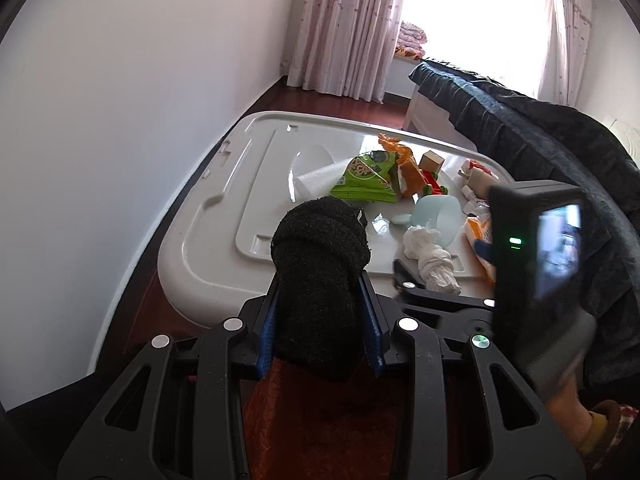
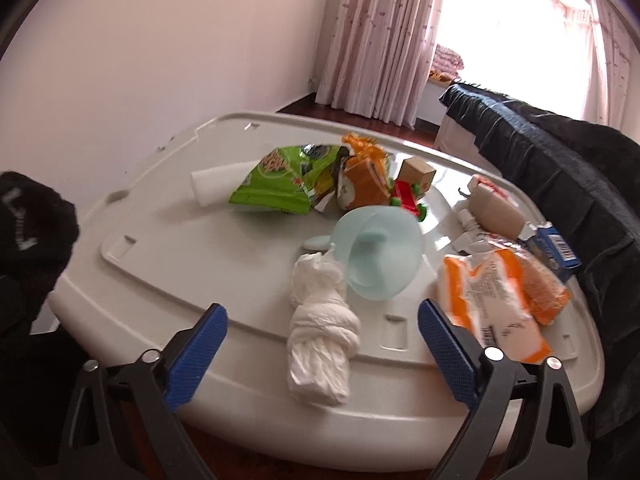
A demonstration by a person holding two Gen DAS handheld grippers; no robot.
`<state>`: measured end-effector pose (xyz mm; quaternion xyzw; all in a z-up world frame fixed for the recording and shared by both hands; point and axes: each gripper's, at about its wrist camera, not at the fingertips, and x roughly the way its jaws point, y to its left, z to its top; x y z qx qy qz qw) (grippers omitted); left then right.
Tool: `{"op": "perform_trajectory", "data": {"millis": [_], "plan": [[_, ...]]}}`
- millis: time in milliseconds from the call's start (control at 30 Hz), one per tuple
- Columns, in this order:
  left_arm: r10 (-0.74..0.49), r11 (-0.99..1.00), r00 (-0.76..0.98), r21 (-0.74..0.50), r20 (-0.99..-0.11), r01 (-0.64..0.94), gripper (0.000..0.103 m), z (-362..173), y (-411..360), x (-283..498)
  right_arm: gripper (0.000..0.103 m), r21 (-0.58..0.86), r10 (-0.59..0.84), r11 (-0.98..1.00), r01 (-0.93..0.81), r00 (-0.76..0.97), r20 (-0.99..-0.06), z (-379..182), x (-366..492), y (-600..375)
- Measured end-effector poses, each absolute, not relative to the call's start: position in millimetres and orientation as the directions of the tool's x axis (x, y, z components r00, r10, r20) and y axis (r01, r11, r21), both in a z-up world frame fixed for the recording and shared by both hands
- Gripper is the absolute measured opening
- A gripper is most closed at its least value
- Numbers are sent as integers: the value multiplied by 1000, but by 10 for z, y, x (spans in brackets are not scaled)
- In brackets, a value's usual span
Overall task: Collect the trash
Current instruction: 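Grasp the crumpled white tissue with the right tool while left holds the sock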
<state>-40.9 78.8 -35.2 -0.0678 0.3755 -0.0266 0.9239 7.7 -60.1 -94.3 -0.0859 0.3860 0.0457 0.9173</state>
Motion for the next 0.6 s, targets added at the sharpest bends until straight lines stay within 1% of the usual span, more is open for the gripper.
{"op": "perform_trajectory", "data": {"millis": [33, 100, 133, 167, 200, 300, 400, 600], "plan": [[-104, 989, 716, -147, -690, 1, 34, -358, 783, -406, 83, -114, 17, 982, -148, 680, -733, -990, 119, -606], [-111, 988, 715, -155, -691, 3, 35, -370, 776, -411, 62, -95, 29, 984, -154, 653, -757, -1057, 168, -611], [-113, 988, 713, -156, -692, 5, 35, -374, 767, -411, 61, -85, 37, 984, -154, 655, -755, -1045, 162, -624], [-114, 988, 711, -155, -694, 8, 35, -385, 766, -421, 50, -79, 49, 983, -165, 650, -758, -1038, 167, -625], [-117, 988, 710, -156, -695, 10, 35, -395, 759, -424, 37, -74, 57, 982, -175, 642, -764, -1031, 178, -626], [-127, 988, 702, -155, -701, 24, 35, -424, 705, -429, 35, -45, 83, 982, -186, 627, -775, -1019, 201, -657], [-135, 988, 703, -150, -698, 41, 35, -409, 639, -467, 35, -25, 111, 980, -200, 639, -761, -949, 139, -705], [-160, 986, 689, -151, -707, 73, 35, -391, 540, -581, 35, 1, 166, 970, -245, 655, -737, -622, -203, -833]]}}
